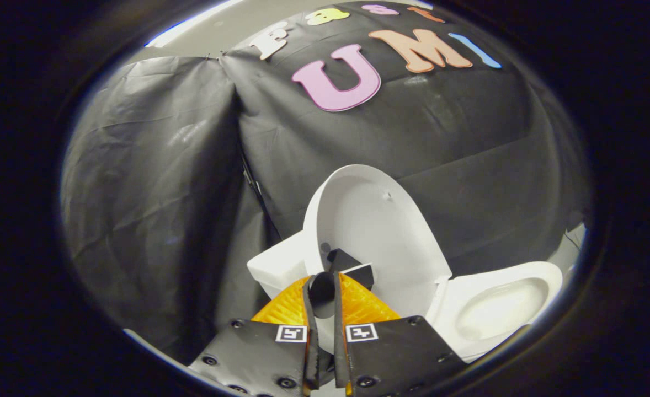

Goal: Open the toilet lid.

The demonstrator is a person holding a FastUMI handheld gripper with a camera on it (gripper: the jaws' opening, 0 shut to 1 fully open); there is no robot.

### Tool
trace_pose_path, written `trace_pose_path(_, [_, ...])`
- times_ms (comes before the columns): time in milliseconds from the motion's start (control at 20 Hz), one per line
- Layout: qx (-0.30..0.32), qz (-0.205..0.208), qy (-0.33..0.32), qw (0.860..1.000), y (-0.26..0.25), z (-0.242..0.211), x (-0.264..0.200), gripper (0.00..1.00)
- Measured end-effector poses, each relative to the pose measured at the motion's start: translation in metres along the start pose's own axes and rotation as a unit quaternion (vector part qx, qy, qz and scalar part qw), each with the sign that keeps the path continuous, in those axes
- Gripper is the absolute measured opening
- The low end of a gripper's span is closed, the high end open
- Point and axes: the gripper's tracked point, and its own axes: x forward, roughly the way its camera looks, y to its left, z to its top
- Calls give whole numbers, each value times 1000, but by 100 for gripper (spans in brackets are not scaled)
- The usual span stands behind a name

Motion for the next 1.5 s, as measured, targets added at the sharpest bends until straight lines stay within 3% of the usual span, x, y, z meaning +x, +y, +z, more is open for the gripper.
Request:
trace_pose_path(400, [-6,-7,-8,1000,-6,6,-5,11])
trace_pose_path(650, [-21,-1,-1,1000,-3,4,-6,20])
trace_pose_path(750, [-12,18,-5,1000,5,5,-7,33])
trace_pose_path(800, [-9,28,-22,999,10,13,-8,37])
trace_pose_path(1000, [6,15,-104,994,0,66,-27,38])
trace_pose_path(1200, [0,-38,-161,986,-37,109,-59,39])
trace_pose_path(1500, [-40,-149,-209,966,-117,159,-141,38])
